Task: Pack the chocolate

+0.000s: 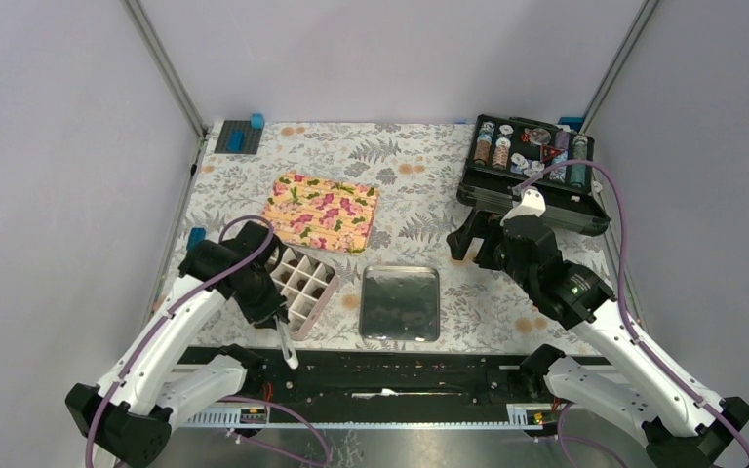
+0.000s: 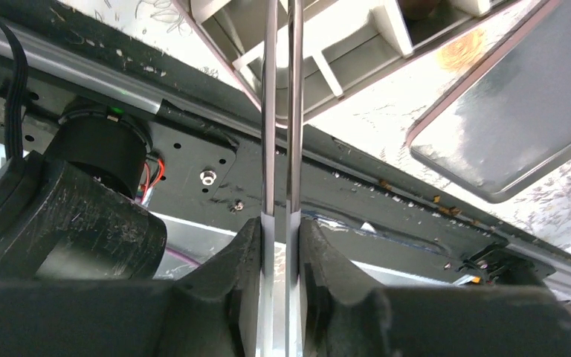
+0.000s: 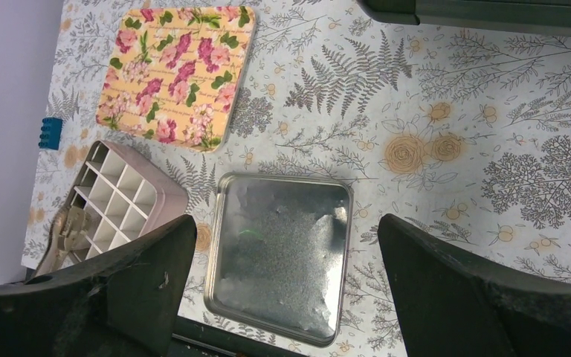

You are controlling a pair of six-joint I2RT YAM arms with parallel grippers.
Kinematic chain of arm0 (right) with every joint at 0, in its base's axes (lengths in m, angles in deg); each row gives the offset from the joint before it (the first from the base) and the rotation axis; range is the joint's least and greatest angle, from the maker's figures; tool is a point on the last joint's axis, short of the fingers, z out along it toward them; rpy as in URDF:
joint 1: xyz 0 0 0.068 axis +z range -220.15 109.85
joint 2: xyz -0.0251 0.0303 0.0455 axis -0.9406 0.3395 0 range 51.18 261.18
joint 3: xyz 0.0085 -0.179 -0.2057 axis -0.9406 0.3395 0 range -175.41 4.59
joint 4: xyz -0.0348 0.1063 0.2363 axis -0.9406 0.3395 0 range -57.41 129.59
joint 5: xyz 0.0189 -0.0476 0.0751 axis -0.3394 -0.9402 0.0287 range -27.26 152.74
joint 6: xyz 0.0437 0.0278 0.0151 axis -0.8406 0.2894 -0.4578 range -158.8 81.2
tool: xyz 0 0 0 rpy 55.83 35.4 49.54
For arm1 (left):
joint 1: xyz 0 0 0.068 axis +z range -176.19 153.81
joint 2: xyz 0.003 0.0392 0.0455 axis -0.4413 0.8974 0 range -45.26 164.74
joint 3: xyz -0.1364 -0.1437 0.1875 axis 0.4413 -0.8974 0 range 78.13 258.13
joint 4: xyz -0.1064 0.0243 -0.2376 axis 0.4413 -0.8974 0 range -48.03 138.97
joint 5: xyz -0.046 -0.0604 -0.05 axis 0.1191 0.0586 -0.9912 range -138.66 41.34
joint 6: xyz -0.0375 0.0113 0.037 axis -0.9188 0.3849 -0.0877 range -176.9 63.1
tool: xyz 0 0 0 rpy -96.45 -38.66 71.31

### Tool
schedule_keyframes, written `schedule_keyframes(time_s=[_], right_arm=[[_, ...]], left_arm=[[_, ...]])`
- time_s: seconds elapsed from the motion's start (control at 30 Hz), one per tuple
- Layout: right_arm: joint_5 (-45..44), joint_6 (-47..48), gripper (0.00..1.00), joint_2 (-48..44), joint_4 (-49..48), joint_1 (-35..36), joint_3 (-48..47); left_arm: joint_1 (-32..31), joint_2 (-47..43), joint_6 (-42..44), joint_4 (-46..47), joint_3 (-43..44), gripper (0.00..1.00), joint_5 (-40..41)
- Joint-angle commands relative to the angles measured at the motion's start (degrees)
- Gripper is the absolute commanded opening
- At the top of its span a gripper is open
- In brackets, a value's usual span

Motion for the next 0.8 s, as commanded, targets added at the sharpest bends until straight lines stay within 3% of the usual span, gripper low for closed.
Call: schedule_keyframes(time_s=[0.0,0.13,0.37,0.53,0.63,0.77], right_arm=[[-0.19,0.88,0.99,-0.15,-2.33,-0.09,0.15],[-0.20,0.92,0.99,-0.13,-2.31,-0.15,0.25],[-0.20,0.95,0.99,-0.43,-2.15,-0.06,-0.04],[-1.25,0.74,0.99,-2.18,-0.78,-0.12,-0.10],[-1.49,0.30,0.99,-3.11,0.13,-0.12,0.11],[-2.63,0.18,0.99,-4.71,2.16,-0.10,-0.23]], left_arm=[[-0.10,-0.41,-1.21,-0.76,6.88,0.12,4.33],[-0.13,1.68,2.29,-0.65,13.84,0.00,8.00],[-0.17,6.53,15.50,6.32,26.73,0.00,16.29],[0.36,11.94,22.25,13.23,26.80,0.01,22.00],[4.53,16.97,26.66,19.28,26.20,0.01,19.69],[9.63,23.74,27.64,25.98,26.97,0.01,9.47]])
